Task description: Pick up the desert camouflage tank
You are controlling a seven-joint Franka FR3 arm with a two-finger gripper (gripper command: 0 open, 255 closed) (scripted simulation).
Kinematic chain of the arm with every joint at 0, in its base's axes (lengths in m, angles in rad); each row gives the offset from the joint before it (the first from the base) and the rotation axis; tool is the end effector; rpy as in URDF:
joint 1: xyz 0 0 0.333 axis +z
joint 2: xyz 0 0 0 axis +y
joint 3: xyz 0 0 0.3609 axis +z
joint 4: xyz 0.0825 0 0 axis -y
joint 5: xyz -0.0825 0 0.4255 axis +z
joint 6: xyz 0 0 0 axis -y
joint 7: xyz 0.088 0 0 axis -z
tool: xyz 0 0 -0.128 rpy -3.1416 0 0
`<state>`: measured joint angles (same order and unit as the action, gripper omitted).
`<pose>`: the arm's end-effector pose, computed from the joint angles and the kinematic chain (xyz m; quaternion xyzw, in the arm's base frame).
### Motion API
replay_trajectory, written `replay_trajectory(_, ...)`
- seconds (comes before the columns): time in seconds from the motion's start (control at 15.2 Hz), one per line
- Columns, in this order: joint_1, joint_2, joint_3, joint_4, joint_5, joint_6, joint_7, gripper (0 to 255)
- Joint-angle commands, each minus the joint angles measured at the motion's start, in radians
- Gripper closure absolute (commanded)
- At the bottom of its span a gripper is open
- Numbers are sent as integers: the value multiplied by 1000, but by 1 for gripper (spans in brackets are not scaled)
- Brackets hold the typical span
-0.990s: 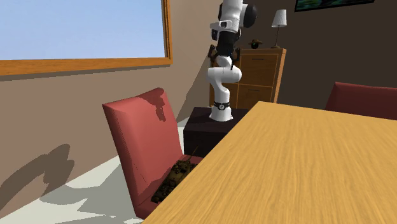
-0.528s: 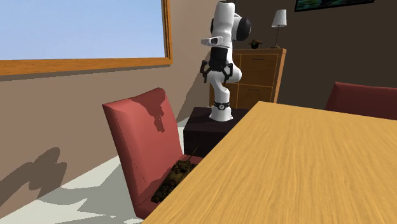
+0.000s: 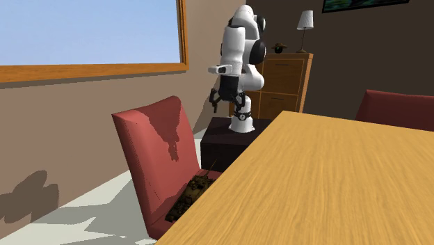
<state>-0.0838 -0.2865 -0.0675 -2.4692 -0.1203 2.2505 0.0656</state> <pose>0.4634 -0.0761 0.4037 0.9962 -0.0710 0.0322 0.0399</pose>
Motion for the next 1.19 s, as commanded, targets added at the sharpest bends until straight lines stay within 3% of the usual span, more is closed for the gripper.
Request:
replay_trajectory(0.0,-4,72,-9,3,4,67,-1,0)
replay_trajectory(0.59,-32,426,-44,135,67,281,-58,0)
replay_trajectory(1.12,-81,706,-31,308,142,377,-114,0)
